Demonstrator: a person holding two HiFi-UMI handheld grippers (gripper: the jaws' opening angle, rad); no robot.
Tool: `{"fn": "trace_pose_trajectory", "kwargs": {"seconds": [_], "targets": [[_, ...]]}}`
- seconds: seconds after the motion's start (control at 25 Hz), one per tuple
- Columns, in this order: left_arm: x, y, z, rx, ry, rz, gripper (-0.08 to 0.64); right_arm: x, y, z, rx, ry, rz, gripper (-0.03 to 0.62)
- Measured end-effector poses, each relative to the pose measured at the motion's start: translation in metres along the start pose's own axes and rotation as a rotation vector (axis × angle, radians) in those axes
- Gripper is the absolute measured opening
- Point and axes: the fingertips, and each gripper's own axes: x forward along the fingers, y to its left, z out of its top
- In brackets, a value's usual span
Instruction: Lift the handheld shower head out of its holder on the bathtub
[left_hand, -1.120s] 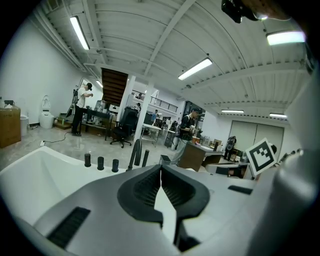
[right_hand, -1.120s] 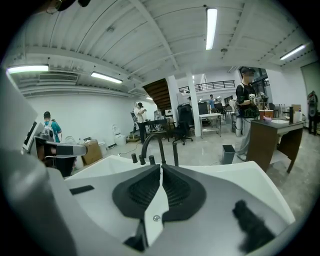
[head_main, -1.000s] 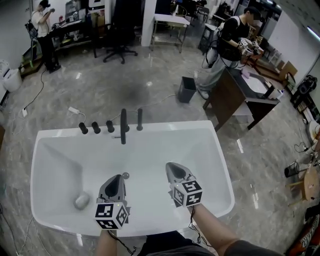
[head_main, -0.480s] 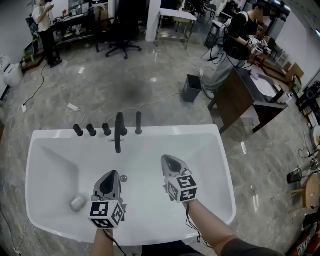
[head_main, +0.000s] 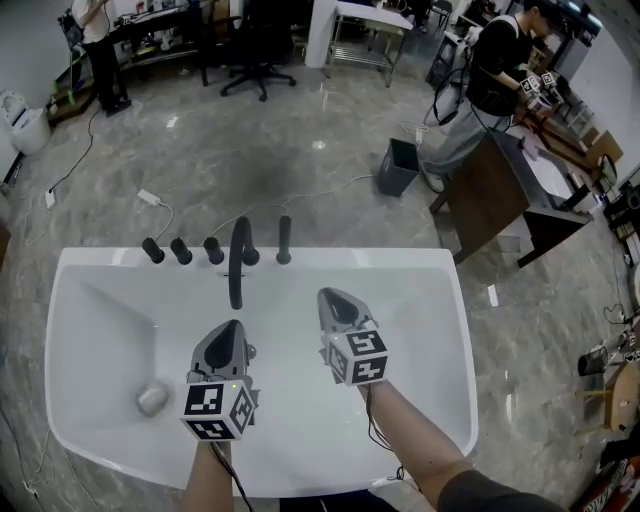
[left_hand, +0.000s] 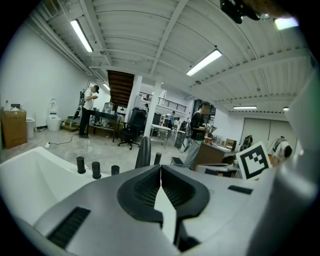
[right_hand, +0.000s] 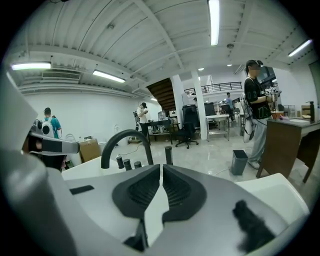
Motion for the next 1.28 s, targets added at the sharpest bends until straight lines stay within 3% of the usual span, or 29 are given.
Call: {"fn": "trace_pose_trajectory", "kwargs": {"seconds": [0.56, 0.68, 0.92, 1.28], "targets": [[0.027, 0.027, -0.037, 0.02, 0.028, 0.049, 0.015, 0.088, -0.015, -0.039, -0.036, 0.041, 0.036, 0.034], [0.03, 0.037, -0.039, 0.021, 0.022, 0.066, 0.017, 0.107, -0.016, -0.042, -0.036, 0.041, 0.039, 0.14], [0.035, 0.05, -0.043, 0.0, 0.008, 0.07, 0.017, 0.153, -0.019, -0.049, -0.004, 0.029, 0.026, 0.204], [0.045, 0.066, -0.058, -0.036, 0.002, 0.07, 0.015, 0.207, -0.029, -0.06, -0.047, 0.029, -0.021, 0.21]]}}
